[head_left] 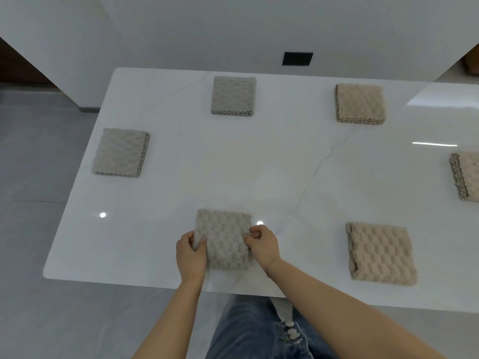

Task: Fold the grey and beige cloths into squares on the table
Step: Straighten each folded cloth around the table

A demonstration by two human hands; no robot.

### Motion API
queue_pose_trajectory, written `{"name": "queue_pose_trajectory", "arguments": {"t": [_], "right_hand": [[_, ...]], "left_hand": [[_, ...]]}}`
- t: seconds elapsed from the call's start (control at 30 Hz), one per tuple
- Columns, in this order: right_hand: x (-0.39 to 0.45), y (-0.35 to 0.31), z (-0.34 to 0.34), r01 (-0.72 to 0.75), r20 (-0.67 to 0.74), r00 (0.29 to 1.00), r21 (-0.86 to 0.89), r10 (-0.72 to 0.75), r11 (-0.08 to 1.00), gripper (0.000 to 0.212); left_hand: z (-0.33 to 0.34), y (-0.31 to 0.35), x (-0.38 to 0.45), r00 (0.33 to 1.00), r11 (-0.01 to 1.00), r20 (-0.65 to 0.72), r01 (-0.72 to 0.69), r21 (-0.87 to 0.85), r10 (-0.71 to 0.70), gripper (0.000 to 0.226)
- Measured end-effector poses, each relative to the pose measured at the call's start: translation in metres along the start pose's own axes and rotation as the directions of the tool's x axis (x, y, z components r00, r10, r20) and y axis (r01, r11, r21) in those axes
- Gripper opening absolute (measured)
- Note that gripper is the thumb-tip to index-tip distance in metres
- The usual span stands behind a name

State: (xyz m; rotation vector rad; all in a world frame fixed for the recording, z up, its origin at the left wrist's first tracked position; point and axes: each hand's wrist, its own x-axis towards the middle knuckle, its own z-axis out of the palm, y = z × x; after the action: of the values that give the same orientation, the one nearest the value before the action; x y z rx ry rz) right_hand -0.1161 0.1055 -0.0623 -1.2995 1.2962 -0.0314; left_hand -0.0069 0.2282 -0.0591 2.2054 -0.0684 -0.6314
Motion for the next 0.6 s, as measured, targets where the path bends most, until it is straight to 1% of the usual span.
{"name": "queue_pose_trajectory", "arguments": {"t": [0.07,0.1,0.17,0.23,0.27,0.33,0.37,0.43,0.5,0.6], "right_hand": [[-0.001,0.0,-0.005,0.003,0.014,1.0,0.024,-0.003,1.0,0.014],[-0.002,0.001,-0.009,0.01,0.029,1.0,0.028,-0.011,1.0,0.016],[-0.006,0.002,-0.021,0.042,0.057,0.997,0.003,-0.042,0.999,0.021],[-0.01,0.004,-0.04,0.076,0.081,0.994,-0.013,-0.074,0.997,0.022],[-0.013,0.005,-0.051,0.091,0.086,0.992,-0.021,-0.089,0.996,0.022],[-0.017,0.01,-0.079,0.126,0.071,0.99,-0.044,-0.122,0.991,0.02],[-0.019,0.013,-0.096,0.147,0.047,0.988,-0.056,-0.145,0.988,0.019],[-0.024,0.023,-0.134,0.189,-0.038,0.981,-0.066,-0.192,0.98,0.016],[-0.029,0.037,-0.175,0.189,-0.15,0.969,-0.061,-0.196,0.98,0.015],[-0.033,0.068,-0.234,0.126,-0.352,0.923,-0.109,-0.157,0.986,0.022]], "left_hand": [[0.001,0.001,-0.002,1.0,1.0,0.002,-0.008,0.008,0.007,0.026],[0.001,0.003,-0.004,1.0,0.999,-0.011,-0.014,0.043,0.014,0.03],[0.004,0.008,-0.008,0.997,0.973,-0.063,-0.038,0.226,0.054,0.042],[0.01,0.016,-0.019,0.981,0.918,-0.096,-0.12,0.377,0.167,0.049],[0.015,0.021,-0.024,0.966,0.894,-0.079,-0.193,0.404,0.245,0.049],[0.031,0.032,-0.037,0.93,0.847,0.021,-0.345,0.405,0.368,0.043],[0.042,0.038,-0.044,0.909,0.829,0.104,-0.411,0.379,0.403,0.038],[0.07,0.05,-0.06,0.855,0.81,0.294,-0.506,0.296,0.427,0.029],[0.105,0.061,-0.082,0.798,0.811,0.451,-0.537,0.231,0.4,0.025],[0.159,0.071,-0.119,0.74,0.852,0.61,-0.486,0.194,0.283,0.026]]}}
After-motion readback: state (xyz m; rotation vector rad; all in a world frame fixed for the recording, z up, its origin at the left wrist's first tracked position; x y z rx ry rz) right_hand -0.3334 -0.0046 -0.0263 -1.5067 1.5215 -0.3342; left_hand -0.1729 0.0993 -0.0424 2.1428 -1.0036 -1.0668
